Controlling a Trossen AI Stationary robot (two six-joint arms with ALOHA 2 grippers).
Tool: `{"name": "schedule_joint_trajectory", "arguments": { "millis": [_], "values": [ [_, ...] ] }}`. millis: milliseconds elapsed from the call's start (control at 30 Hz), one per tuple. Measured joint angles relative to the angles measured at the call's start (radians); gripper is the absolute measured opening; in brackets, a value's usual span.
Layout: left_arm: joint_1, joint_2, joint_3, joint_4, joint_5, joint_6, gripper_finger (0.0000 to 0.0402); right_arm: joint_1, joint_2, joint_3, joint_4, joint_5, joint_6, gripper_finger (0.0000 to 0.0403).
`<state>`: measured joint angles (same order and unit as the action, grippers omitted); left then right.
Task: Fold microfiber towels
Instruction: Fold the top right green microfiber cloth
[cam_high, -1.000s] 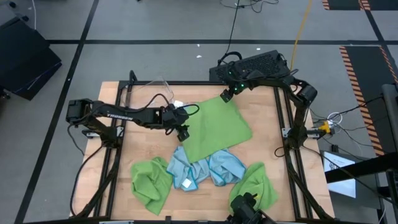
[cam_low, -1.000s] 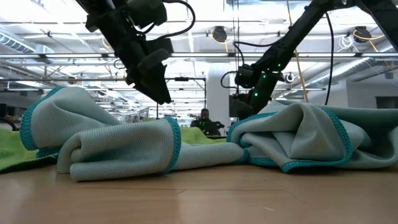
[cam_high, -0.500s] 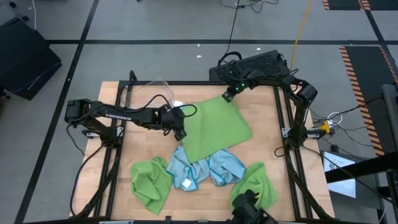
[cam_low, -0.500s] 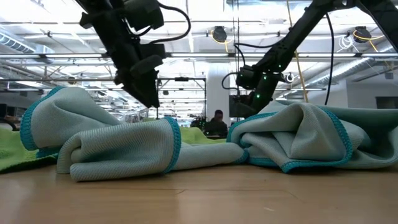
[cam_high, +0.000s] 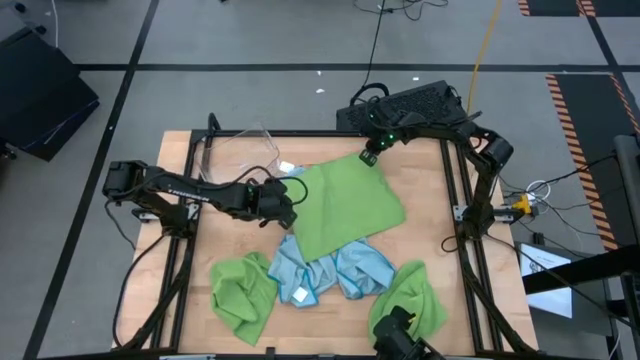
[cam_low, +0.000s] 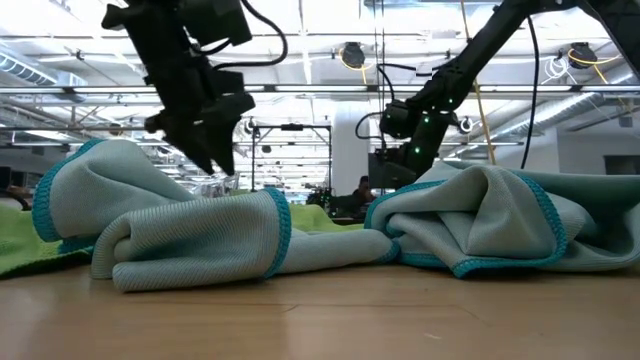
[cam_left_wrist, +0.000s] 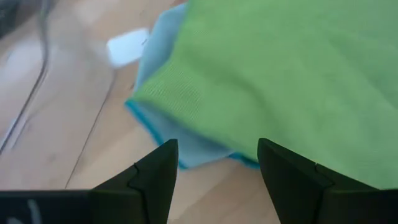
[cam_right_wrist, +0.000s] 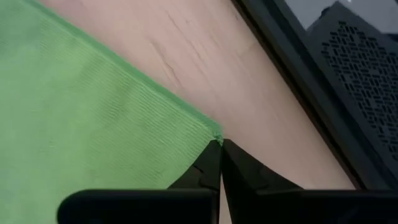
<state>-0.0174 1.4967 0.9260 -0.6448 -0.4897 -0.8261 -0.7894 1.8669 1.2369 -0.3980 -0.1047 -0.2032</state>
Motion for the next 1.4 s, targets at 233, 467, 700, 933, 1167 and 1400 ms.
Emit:
{"name": "schedule_joint_trajectory", "arguments": {
  "millis": [233, 467, 700, 933, 1167, 1400],
  "values": [
    [0.053, 0.0, 0.0, -0.024, 0.007, -0.12, 0.0223, 0.006, -0.016, 0.0, -0.001, -0.001, -0.022, 0.0001],
    [0.085, 0.0, 0.0, 0.024, 0.046, -0.225, 0.0223, 0.017, -0.016, 0.0, -0.033, -0.005, -0.046, 0.0001],
    [0.115, 0.015, 0.0, 0.032, 0.089, -0.351, 0.0223, 0.022, -0.016, 0.0, -0.034, -0.008, -0.063, 0.0],
    [0.154, 0.062, 0.002, 0.097, 0.099, -0.361, 0.0223, 0.022, -0.016, 0.0, -0.031, -0.028, -0.079, 0.0],
    [0.175, 0.122, 0.001, 0.159, 0.1, -0.338, 0.0223, 0.025, -0.016, -0.001, -0.039, -0.031, -0.084, 0.0],
    [0.18, 0.142, -0.001, 0.152, 0.101, -0.337, 0.0223, 0.03, -0.016, -0.001, -0.045, -0.031, -0.097, 0.0]
  ]
}}
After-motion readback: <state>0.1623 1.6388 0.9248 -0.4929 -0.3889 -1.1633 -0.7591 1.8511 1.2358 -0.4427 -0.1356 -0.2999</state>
